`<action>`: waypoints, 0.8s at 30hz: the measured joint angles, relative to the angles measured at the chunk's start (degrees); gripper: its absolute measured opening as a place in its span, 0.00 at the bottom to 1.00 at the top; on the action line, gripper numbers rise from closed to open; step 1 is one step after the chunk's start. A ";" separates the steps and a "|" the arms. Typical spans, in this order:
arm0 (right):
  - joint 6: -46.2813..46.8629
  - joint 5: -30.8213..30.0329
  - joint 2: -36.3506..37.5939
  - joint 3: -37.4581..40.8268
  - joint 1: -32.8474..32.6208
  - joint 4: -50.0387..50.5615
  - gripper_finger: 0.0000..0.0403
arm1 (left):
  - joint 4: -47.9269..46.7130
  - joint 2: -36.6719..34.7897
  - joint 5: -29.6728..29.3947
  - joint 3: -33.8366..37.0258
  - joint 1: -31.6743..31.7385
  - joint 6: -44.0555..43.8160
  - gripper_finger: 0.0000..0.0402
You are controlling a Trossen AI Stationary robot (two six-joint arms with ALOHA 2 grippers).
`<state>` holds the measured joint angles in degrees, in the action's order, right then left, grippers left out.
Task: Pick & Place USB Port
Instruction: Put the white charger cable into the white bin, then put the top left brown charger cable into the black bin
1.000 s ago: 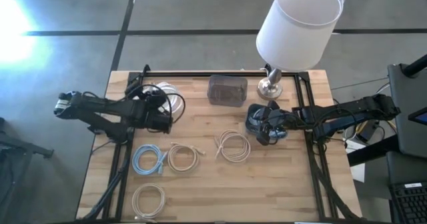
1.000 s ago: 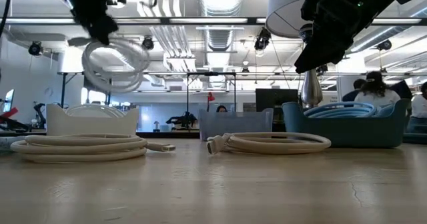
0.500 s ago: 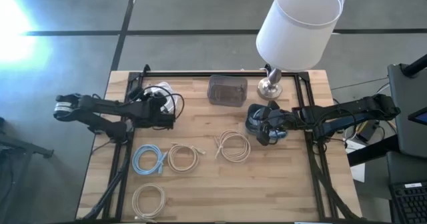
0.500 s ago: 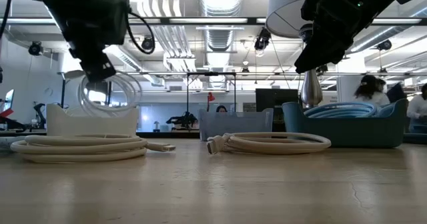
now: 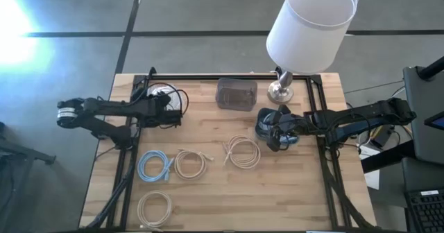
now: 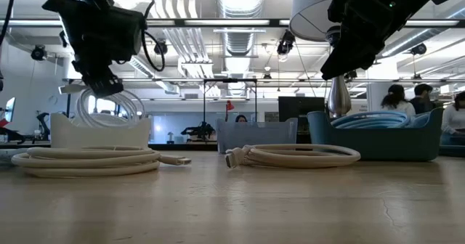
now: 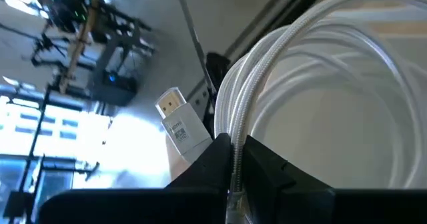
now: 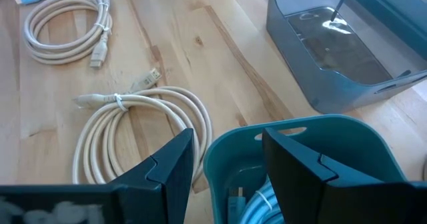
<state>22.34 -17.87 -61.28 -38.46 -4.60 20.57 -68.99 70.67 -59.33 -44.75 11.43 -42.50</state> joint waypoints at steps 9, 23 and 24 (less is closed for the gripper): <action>-0.01 0.00 0.00 0.00 0.00 -0.01 0.42 | 0.02 0.02 1.87 0.00 6.85 0.04 0.22; 0.01 0.02 0.00 0.00 0.00 -0.01 0.42 | -0.07 0.00 6.39 -1.38 8.34 0.91 0.34; -0.01 0.02 0.00 0.00 0.00 -0.01 0.42 | -0.16 0.00 6.72 -1.86 8.34 1.20 0.34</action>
<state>22.33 -17.85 -61.28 -38.46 -4.60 20.56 -69.15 70.67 -52.61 -46.61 19.77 -41.31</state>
